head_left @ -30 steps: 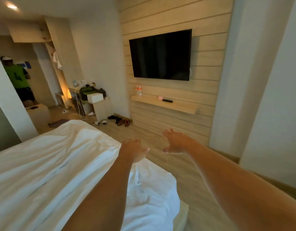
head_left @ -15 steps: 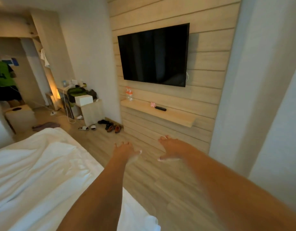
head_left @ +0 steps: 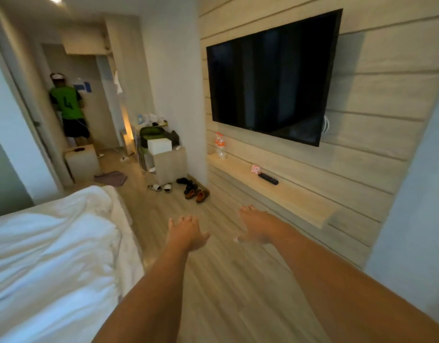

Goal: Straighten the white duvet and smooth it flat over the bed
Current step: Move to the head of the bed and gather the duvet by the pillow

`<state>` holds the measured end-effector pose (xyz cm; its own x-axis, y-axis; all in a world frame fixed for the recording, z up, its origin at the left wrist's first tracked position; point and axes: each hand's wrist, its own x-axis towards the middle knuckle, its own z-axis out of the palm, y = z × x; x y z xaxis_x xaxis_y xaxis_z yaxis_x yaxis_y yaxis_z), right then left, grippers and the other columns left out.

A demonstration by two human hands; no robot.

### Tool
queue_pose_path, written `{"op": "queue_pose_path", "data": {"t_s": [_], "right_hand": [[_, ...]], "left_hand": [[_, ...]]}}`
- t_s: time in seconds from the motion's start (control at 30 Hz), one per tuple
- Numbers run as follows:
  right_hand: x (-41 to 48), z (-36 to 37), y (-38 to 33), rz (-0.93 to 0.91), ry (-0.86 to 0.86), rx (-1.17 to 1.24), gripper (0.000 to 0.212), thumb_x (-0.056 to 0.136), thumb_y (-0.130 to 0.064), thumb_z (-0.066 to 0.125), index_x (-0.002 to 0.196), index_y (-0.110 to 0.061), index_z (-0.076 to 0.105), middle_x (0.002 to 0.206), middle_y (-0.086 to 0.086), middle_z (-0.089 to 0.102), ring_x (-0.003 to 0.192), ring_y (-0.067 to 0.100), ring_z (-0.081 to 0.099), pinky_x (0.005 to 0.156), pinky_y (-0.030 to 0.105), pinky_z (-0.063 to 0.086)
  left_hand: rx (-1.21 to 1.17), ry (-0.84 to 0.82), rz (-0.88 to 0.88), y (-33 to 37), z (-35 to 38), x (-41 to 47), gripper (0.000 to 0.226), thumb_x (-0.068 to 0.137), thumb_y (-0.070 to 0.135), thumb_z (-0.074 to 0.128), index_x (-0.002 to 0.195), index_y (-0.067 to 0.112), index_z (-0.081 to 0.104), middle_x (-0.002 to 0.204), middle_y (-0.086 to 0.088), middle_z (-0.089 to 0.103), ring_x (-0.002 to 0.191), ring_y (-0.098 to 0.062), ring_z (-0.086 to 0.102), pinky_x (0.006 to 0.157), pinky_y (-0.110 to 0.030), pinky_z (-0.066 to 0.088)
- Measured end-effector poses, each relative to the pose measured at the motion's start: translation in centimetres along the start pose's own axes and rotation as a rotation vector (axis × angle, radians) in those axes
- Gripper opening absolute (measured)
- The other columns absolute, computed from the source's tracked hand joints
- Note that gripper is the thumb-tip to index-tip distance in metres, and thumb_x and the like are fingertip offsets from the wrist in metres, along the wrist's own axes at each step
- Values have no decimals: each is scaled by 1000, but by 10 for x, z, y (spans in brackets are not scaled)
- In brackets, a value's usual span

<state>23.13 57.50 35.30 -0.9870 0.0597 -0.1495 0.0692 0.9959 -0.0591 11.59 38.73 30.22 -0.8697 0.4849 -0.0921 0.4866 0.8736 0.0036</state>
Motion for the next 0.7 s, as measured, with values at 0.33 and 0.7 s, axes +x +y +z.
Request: {"op": "queue_pose_path", "data": {"t_s": [0.33, 0.7], "right_hand": [[179, -24, 47, -353, -86, -8, 93, 91, -57, 54, 156, -16, 2, 163, 2, -4, 150, 23, -5, 119, 52, 7], [420, -47, -11, -562, -110, -37, 93, 90, -54, 56, 156, -16, 1, 163, 1, -6, 150, 21, -8, 118, 53, 6]], "left_hand": [[-16, 25, -342, -18, -17, 90, 78, 90, 67, 34, 150, 18, 25, 157, -6, 27, 144, -31, 21, 115, -57, 8], [-104, 8, -626, -162, -17, 239, 78, 92, 69, 29, 152, 19, 20, 160, -7, 20, 147, -33, 15, 117, -58, 2]]}}
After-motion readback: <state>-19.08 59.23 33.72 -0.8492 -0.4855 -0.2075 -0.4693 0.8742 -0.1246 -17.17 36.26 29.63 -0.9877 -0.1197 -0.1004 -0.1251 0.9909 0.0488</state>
